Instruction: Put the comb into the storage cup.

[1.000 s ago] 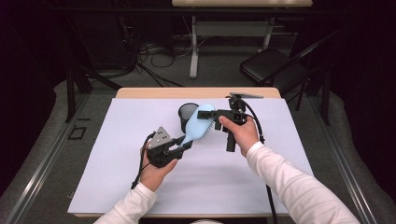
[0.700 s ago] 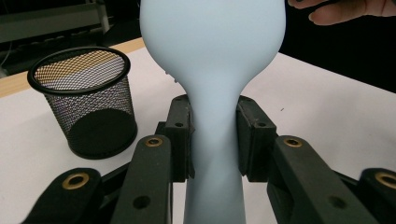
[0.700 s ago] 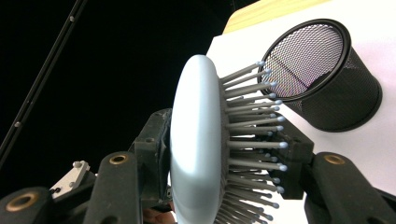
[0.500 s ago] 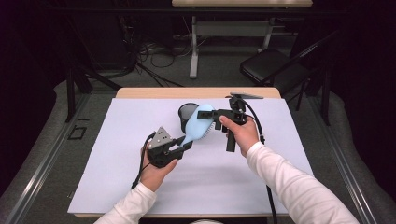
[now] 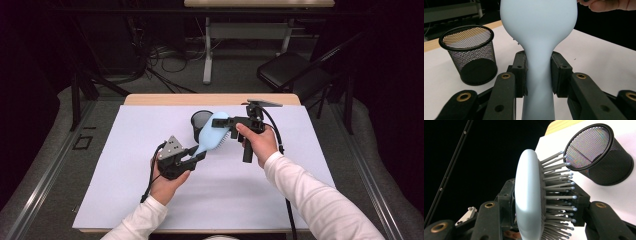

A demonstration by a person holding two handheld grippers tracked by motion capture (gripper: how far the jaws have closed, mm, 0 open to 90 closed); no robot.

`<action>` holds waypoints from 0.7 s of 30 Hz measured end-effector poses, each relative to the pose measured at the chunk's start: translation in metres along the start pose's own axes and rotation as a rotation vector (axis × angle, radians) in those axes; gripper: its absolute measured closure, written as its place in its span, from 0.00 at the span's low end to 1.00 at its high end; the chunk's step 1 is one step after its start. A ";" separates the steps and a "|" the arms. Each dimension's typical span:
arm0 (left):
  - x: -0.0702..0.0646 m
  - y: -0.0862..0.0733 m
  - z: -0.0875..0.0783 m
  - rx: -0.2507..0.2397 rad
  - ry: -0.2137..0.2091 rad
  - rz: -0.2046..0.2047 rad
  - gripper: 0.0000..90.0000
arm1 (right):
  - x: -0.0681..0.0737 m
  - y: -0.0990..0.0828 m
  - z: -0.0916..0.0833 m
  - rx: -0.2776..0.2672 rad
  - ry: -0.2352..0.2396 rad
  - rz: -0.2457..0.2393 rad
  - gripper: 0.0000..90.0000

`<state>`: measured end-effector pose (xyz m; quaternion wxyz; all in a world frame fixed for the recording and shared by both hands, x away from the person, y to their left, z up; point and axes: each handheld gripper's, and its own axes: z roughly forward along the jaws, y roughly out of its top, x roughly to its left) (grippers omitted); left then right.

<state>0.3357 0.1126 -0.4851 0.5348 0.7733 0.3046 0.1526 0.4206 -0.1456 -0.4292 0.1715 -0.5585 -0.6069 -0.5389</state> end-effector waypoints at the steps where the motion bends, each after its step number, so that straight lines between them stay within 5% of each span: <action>1: 0.000 0.000 0.000 0.002 0.000 0.000 0.76 | 0.000 0.000 0.000 0.000 0.000 0.000 0.55; 21: 0.006 -0.001 0.000 -0.012 0.014 -0.038 0.57 | -0.006 0.005 -0.002 -0.023 -0.027 -0.002 0.56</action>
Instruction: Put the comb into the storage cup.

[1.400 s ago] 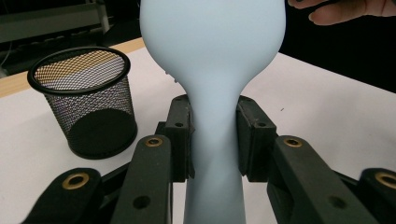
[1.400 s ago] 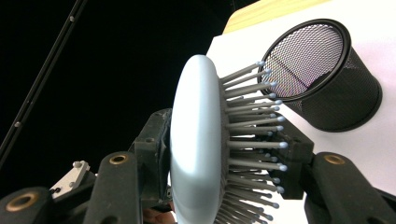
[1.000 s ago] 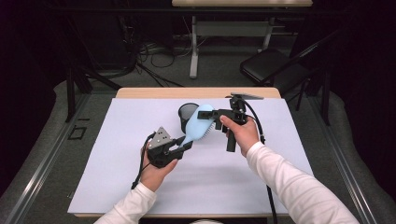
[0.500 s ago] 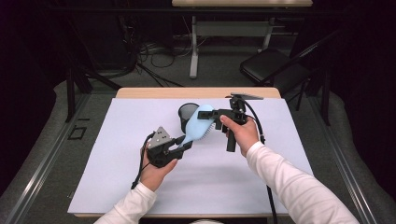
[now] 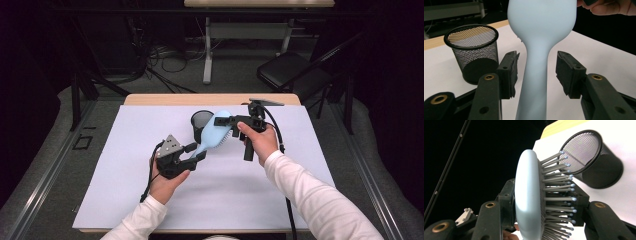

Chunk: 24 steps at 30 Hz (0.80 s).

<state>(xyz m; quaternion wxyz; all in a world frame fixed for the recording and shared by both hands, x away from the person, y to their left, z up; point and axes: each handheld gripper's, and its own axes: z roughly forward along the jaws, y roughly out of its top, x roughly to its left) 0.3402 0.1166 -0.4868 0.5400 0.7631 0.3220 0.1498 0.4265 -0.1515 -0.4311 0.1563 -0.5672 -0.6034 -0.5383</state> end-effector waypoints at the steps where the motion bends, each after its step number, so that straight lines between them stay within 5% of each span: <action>1: 0.000 0.000 0.000 0.000 0.000 0.000 0.56 | -0.001 0.001 -0.001 -0.006 -0.005 0.001 0.56; 24: 0.009 0.005 -0.009 -0.035 0.021 -0.054 0.49 | -0.001 0.015 -0.015 -0.056 -0.025 -0.015 0.56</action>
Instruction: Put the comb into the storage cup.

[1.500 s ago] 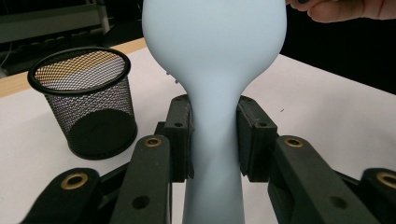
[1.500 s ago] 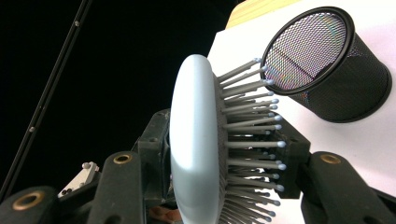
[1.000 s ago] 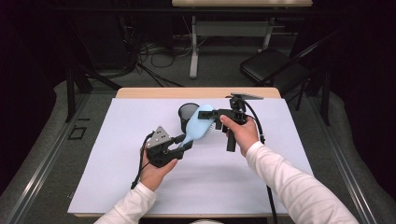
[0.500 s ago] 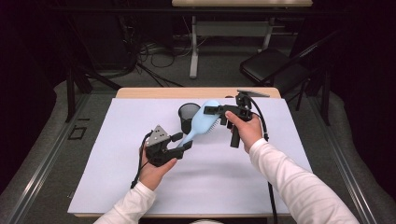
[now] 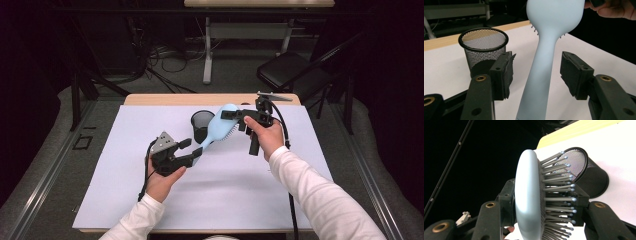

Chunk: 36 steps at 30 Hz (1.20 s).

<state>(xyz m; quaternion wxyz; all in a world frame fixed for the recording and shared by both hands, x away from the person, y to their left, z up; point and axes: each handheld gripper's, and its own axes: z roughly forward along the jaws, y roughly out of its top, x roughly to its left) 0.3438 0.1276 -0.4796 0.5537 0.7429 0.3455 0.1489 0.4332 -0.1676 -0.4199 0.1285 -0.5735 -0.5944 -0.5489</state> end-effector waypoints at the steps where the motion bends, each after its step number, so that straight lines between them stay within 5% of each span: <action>1: 0.001 0.000 -0.001 -0.006 -0.002 -0.005 0.49 | 0.000 0.000 0.000 0.000 0.000 0.000 0.56; 11: 0.011 0.005 -0.008 -0.014 0.017 -0.042 0.48 | 0.000 0.002 -0.002 -0.009 -0.006 -0.006 0.56; 18: 0.020 0.004 -0.010 -0.007 0.066 -0.057 0.46 | 0.002 0.003 -0.002 -0.008 -0.012 -0.013 0.56; 22: 0.025 0.004 -0.011 -0.005 0.072 -0.098 0.45 | 0.004 0.004 -0.003 -0.014 -0.013 -0.023 0.56; 36: 0.039 0.001 -0.011 0.027 0.147 -0.059 0.42 | 0.011 0.006 -0.002 -0.018 -0.016 -0.050 0.56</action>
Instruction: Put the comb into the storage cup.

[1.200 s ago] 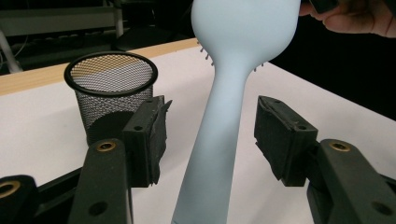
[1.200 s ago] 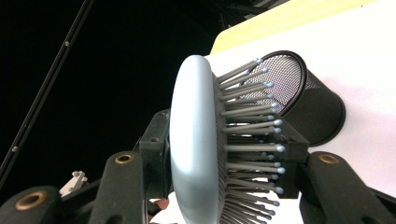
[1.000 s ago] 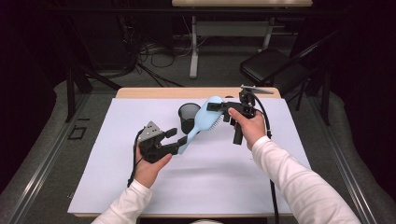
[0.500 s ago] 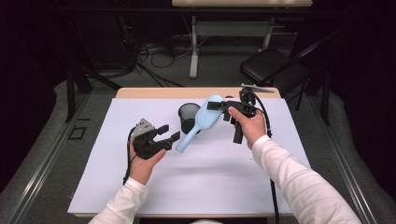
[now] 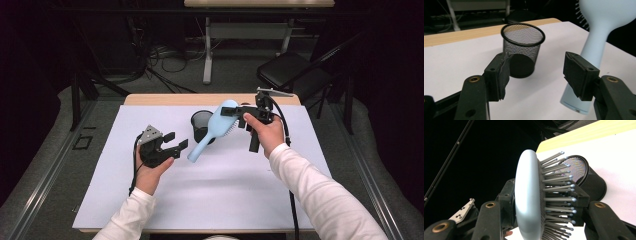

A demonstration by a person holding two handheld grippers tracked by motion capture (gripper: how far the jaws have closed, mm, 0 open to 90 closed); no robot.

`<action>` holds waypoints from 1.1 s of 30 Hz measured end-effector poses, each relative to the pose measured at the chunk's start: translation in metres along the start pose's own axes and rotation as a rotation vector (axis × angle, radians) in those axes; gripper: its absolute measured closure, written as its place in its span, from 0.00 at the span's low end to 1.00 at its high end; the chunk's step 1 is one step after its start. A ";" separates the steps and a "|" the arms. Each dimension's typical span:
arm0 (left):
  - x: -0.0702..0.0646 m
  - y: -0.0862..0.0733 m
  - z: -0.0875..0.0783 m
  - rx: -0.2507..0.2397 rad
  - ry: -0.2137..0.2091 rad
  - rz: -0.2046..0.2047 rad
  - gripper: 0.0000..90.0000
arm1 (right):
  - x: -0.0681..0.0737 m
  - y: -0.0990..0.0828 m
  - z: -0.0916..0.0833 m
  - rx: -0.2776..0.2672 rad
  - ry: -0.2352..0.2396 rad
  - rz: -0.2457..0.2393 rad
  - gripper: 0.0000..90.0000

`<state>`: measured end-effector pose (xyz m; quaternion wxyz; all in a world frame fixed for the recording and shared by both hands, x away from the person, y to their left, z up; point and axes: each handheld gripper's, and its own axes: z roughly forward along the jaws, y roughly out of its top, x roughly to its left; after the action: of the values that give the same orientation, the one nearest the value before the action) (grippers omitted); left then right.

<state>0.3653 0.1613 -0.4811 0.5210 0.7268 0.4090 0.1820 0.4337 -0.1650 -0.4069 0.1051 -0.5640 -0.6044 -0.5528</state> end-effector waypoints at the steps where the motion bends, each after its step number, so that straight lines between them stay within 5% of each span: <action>1: 0.001 0.000 0.000 0.000 0.009 -0.003 0.41 | 0.001 0.000 0.000 0.000 0.000 0.000 0.56; 12: 0.014 -0.003 0.002 0.016 0.025 -0.043 0.19 | 0.007 0.005 -0.002 -0.010 -0.014 -0.029 0.56; 23: 0.018 -0.004 0.004 0.021 0.029 -0.074 0.16 | 0.014 0.011 -0.004 -0.017 -0.024 -0.055 0.56; 33: 0.020 -0.006 0.008 0.049 0.015 -0.087 0.01 | 0.024 0.016 -0.004 -0.019 -0.048 -0.102 0.56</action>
<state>0.3805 0.1734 -0.4928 0.5073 0.7194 0.4485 0.1547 0.4365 -0.1587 -0.3782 0.0569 -0.5464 -0.6294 -0.5496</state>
